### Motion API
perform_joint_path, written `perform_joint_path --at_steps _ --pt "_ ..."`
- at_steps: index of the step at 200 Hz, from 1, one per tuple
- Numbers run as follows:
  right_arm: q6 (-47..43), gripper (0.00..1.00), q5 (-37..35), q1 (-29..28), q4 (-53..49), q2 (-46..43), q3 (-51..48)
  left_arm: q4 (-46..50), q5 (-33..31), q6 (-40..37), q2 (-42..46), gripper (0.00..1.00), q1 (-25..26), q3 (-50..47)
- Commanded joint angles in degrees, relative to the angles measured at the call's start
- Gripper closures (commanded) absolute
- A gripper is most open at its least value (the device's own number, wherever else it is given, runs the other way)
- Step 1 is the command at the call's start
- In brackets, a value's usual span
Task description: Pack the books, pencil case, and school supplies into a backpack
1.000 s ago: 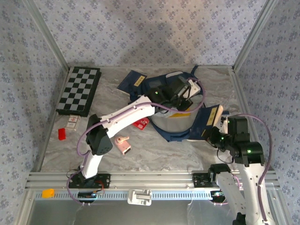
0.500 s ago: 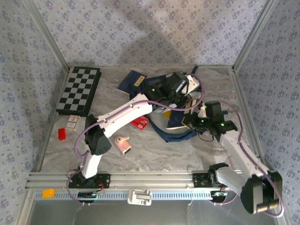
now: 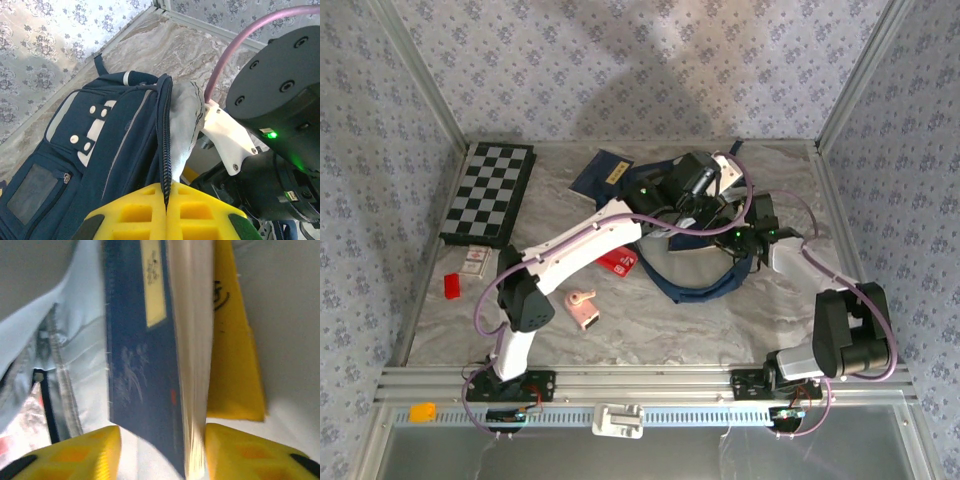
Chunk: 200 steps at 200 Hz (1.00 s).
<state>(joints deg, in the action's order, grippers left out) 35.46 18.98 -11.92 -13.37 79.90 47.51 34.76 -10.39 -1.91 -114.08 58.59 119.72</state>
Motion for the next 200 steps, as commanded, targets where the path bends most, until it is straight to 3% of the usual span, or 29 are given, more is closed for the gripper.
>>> perform_joint_path --at_steps 1,10,37,64,93,116,139,155,176,200 --pt "-2.59 0.47 -6.90 -1.25 -5.54 -4.81 0.00 -5.01 -0.42 0.70 5.09 1.00 -0.05 -0.16" --pt "-1.50 0.48 -8.53 -1.98 -5.85 -6.98 -1.90 -4.98 -0.33 0.82 5.10 1.00 -0.14 -0.36" --pt "1.15 0.65 -9.50 -6.99 -0.99 -8.08 -6.76 -5.34 -0.11 1.34 4.93 1.00 -0.31 -0.63" --pt "2.21 0.83 -10.38 -7.39 1.02 -4.79 -6.38 -5.10 0.65 2.25 5.00 1.00 -0.32 -1.43" --pt "2.82 0.81 -18.37 -9.23 -5.68 -13.38 -5.06 -4.15 2.65 6.00 5.27 1.00 -1.25 -2.28" --pt "6.42 0.81 -25.51 -9.71 -16.94 -23.34 -4.49 -5.06 6.96 9.92 6.28 0.88 -1.98 -4.27" --pt "8.16 0.81 -30.48 -10.60 -27.46 -33.48 -3.42 -6.21 10.29 13.13 8.22 0.63 -2.37 -6.37" --pt "8.88 0.81 -32.76 -11.47 -33.01 -38.35 -1.29 -5.72 11.85 15.71 10.70 0.56 -3.14 -7.56" --pt "6.11 0.78 -29.70 -12.24 -33.70 -37.84 1.39 -6.93 11.55 19.55 16.58 0.50 -5.54 -13.77" --pt "2.85 0.73 -21.83 -14.67 -27.56 -28.32 4.31 -6.12 10.61 23.90 22.70 0.47 -11.29 -21.85"
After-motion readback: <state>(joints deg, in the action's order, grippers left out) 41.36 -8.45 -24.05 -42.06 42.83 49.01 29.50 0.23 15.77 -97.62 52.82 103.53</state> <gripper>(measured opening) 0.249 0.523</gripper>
